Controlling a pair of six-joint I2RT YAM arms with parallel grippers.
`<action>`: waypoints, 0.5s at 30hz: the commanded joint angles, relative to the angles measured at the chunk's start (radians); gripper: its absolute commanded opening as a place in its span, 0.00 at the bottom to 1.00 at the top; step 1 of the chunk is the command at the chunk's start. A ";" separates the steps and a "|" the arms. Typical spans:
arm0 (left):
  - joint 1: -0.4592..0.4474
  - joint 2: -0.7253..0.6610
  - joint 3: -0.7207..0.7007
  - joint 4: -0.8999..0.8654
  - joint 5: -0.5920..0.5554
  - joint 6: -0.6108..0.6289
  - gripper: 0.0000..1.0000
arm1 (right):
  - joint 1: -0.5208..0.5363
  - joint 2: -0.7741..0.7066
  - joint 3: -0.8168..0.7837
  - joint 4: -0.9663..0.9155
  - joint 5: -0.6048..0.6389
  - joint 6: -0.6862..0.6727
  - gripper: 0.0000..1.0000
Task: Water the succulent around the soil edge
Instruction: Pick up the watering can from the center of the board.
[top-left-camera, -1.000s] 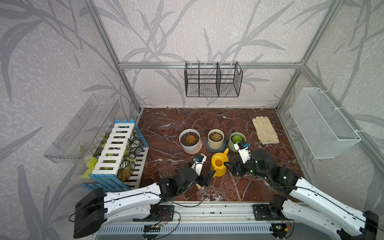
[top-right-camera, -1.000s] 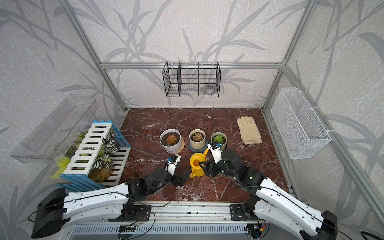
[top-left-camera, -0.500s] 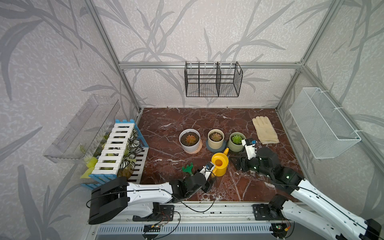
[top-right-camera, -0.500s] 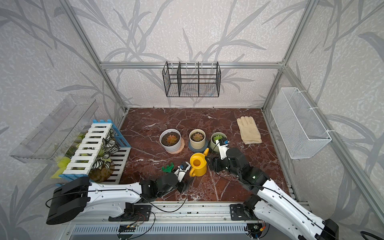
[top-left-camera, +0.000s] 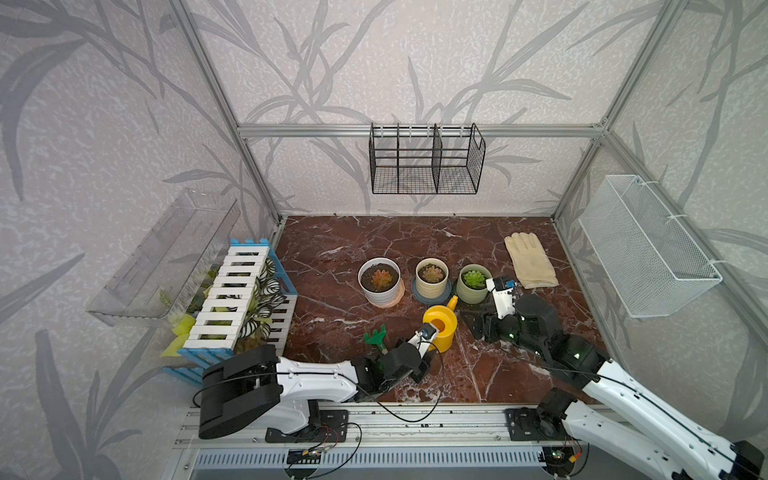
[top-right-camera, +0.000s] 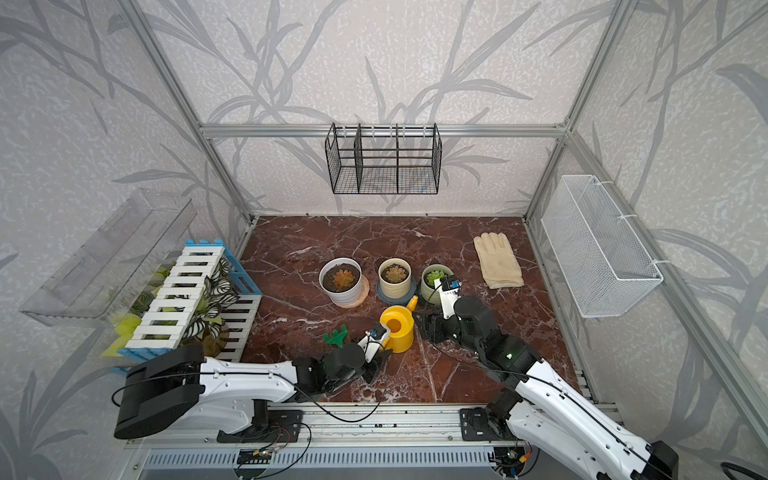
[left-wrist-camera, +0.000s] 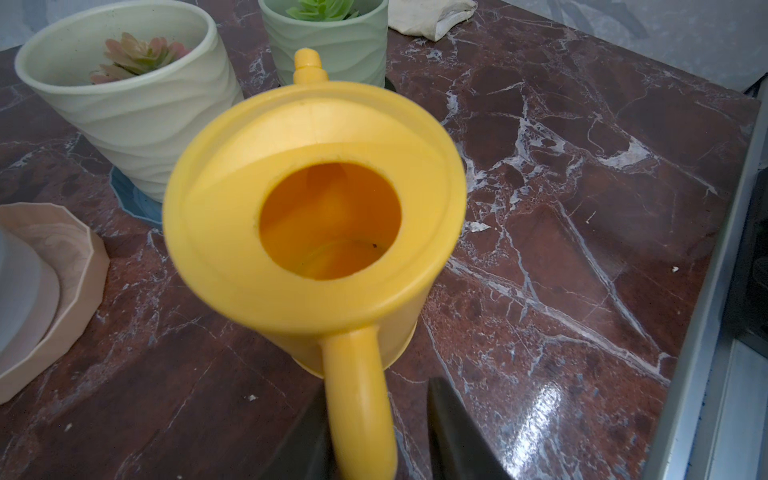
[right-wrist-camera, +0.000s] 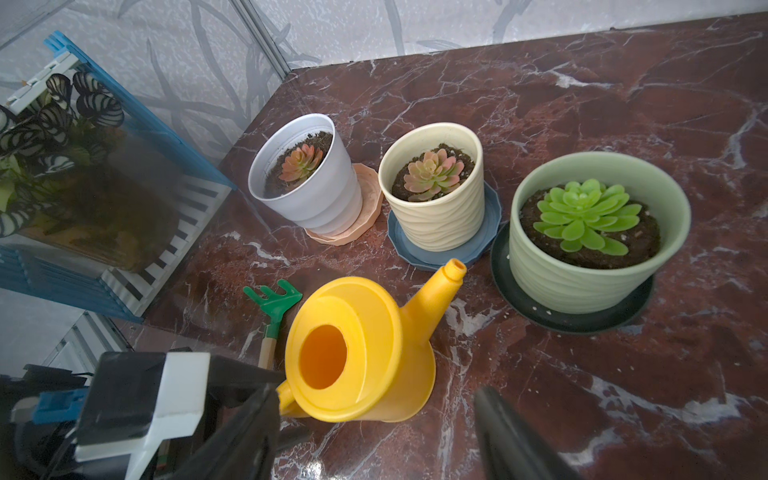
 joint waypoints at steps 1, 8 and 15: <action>0.003 0.023 0.037 0.017 0.006 0.030 0.29 | -0.005 -0.018 -0.012 0.008 0.027 0.006 0.76; -0.003 0.005 0.065 -0.050 0.005 0.028 0.08 | -0.005 -0.022 -0.012 0.014 0.057 0.014 0.76; -0.010 -0.109 0.143 -0.257 -0.006 -0.061 0.00 | -0.005 -0.036 0.004 -0.001 0.117 0.037 0.80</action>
